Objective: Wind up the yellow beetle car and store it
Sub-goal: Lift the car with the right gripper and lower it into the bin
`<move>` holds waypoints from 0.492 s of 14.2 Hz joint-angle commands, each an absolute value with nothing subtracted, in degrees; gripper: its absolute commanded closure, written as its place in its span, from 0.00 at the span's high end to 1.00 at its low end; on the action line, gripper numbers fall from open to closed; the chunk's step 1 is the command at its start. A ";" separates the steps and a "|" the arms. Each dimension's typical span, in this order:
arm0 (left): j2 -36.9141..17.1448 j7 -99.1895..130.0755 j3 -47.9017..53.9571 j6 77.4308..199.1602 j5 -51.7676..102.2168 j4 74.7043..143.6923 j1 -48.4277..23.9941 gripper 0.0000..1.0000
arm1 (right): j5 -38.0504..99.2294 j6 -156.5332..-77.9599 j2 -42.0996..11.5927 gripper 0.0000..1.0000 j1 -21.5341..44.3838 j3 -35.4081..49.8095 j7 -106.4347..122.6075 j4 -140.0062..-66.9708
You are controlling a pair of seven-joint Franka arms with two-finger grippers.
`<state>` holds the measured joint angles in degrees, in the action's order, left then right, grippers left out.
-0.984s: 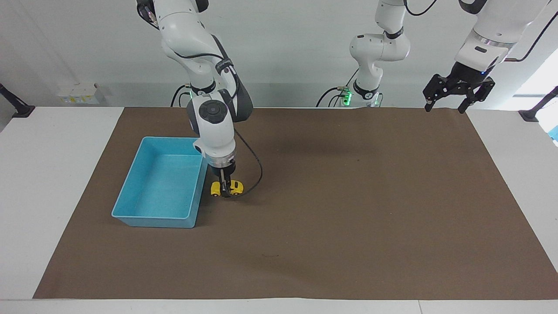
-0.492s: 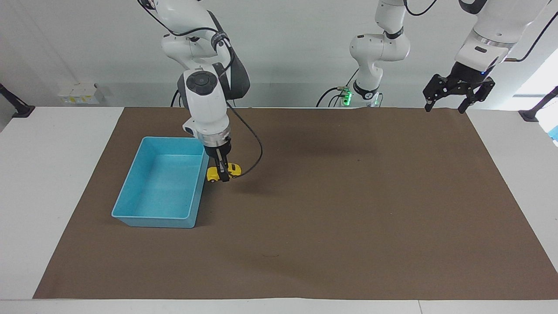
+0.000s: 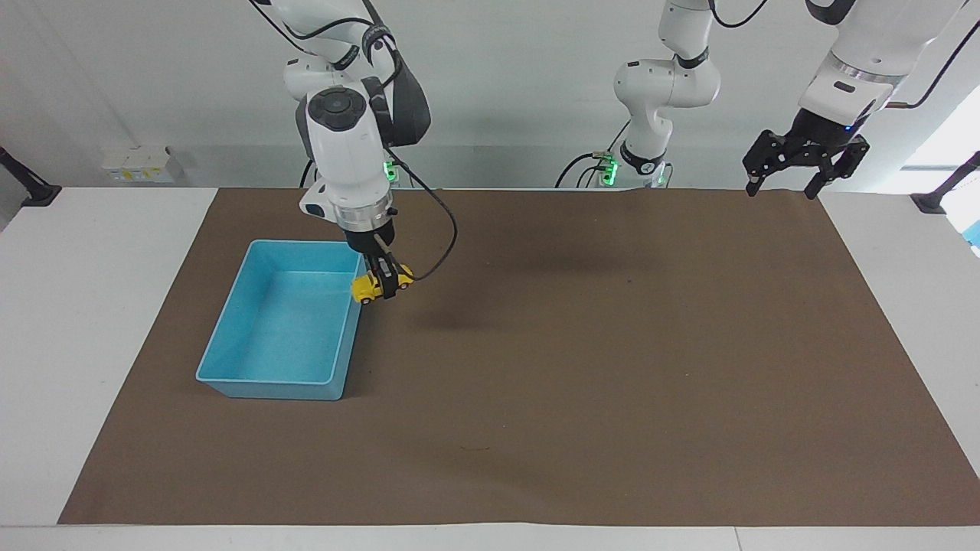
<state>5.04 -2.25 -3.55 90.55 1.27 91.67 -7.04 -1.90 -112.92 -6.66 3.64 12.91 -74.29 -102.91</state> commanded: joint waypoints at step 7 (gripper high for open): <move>5.36 -2.72 -3.08 89.56 1.05 91.23 -6.24 1.00 | 2.99 -106.09 -4.13 0.00 -4.65 13.01 -40.64 -103.10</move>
<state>5.04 -2.25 -3.55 90.55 1.27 91.67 -7.04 1.26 -107.63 -4.90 -2.92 12.79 -46.82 -102.87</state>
